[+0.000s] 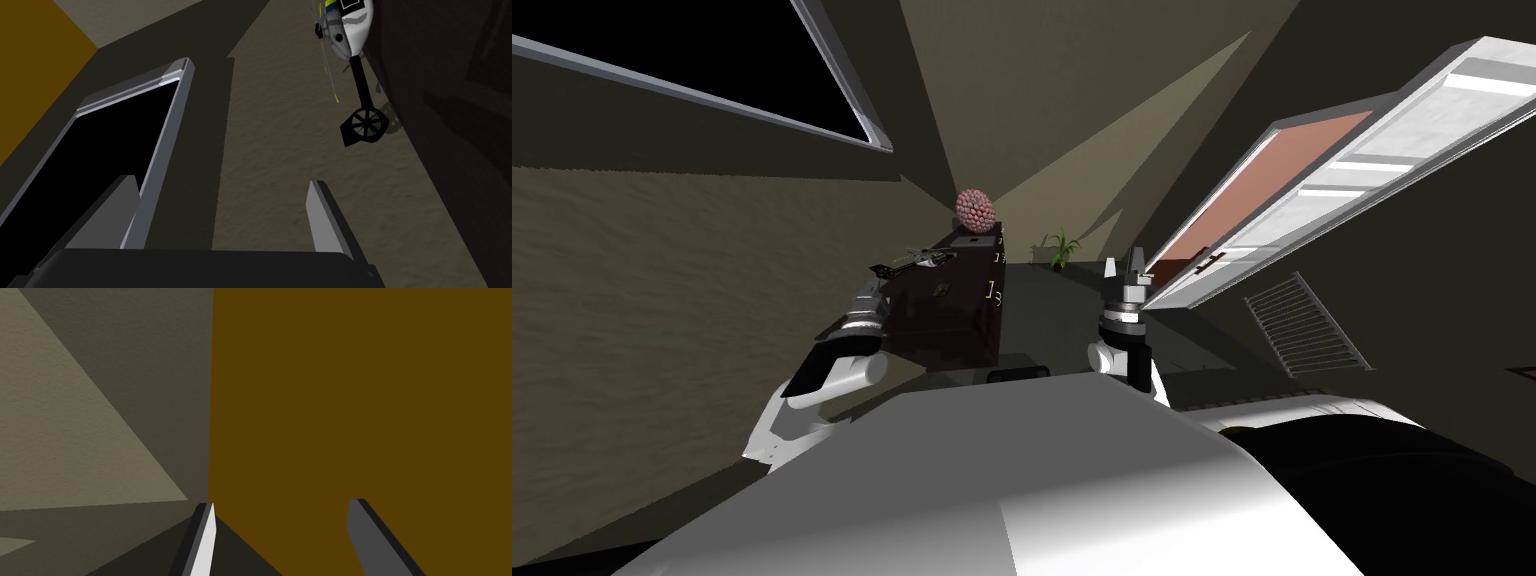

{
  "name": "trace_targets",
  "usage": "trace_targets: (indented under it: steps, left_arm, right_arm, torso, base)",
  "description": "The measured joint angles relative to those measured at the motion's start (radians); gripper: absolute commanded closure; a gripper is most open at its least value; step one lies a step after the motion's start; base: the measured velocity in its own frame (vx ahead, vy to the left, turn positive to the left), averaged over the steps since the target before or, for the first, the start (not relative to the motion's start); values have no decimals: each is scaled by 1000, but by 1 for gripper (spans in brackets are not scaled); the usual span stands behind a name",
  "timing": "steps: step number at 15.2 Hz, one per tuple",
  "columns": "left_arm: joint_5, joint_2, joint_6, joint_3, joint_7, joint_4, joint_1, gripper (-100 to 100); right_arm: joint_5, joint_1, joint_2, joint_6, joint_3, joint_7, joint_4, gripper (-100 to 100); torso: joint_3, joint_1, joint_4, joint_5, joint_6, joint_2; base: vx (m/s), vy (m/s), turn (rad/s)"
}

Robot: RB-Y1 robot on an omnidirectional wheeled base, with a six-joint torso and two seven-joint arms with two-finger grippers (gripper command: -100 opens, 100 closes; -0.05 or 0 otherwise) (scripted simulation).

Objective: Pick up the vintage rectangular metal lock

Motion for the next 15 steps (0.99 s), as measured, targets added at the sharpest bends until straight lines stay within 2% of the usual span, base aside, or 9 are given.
trace_targets:
  steps: [3,8,15]
  left_arm:
    - [11,9,57,17,-17,15,-14,-100]
    - [45,33,160,67,-57,32,-31,-100]
    - [75,57,301,114,-95,59,-55,-100]
  right_arm:
    - [0,0,0,0,0,0,0,0]
    - [0,0,0,0,0,0,0,0]
    - [0,0,0,0,0,0,0,0]
  torso:
    - [0,0,0,0,0,0]
    - [-1,-2,0,0,0,-2]
    - [-1,1,0,0,0,-2]
  base:
    - [14,-74,-16]
    - [33,-92,-38]
    - [35,-67,-28]
